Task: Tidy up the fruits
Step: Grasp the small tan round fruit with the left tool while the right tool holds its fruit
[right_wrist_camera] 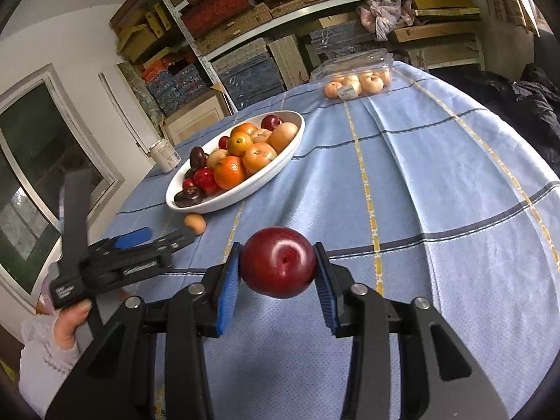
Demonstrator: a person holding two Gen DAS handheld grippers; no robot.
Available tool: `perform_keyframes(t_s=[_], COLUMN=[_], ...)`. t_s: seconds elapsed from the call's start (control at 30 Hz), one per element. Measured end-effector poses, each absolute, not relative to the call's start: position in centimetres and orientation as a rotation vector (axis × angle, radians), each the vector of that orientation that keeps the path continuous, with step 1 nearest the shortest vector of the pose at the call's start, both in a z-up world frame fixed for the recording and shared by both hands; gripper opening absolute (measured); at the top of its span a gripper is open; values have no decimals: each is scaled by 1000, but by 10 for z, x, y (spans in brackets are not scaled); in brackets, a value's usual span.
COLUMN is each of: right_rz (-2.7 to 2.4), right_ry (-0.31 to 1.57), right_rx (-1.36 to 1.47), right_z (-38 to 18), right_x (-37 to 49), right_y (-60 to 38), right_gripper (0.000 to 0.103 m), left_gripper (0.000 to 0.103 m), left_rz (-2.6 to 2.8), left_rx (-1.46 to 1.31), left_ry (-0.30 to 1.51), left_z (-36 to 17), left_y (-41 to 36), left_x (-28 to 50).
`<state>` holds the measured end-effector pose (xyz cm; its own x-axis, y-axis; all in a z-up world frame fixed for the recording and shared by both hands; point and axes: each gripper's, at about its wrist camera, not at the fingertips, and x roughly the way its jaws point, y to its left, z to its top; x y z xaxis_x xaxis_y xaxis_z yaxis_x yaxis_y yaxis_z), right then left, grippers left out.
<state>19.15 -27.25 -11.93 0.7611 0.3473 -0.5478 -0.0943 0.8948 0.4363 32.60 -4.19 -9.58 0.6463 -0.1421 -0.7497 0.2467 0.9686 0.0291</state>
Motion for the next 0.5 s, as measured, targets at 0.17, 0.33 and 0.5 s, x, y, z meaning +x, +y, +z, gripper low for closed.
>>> perform_keyframes(t_s=[0.17, 0.33, 0.5], right_rz=[262, 276, 289], right_ry=[659, 661, 658], right_rx=[401, 393, 388], right_z=[-117, -116, -114], right_x=[189, 186, 184], right_y=[-271, -267, -264], right_gripper=[39, 39, 40], left_gripper=[91, 70, 64], left_rz=[-255, -286, -290], left_rx=[159, 173, 178], left_ry=[857, 891, 878], left_z=[-102, -114, -116], left_y=[-56, -65, -68], left_x=[335, 341, 343])
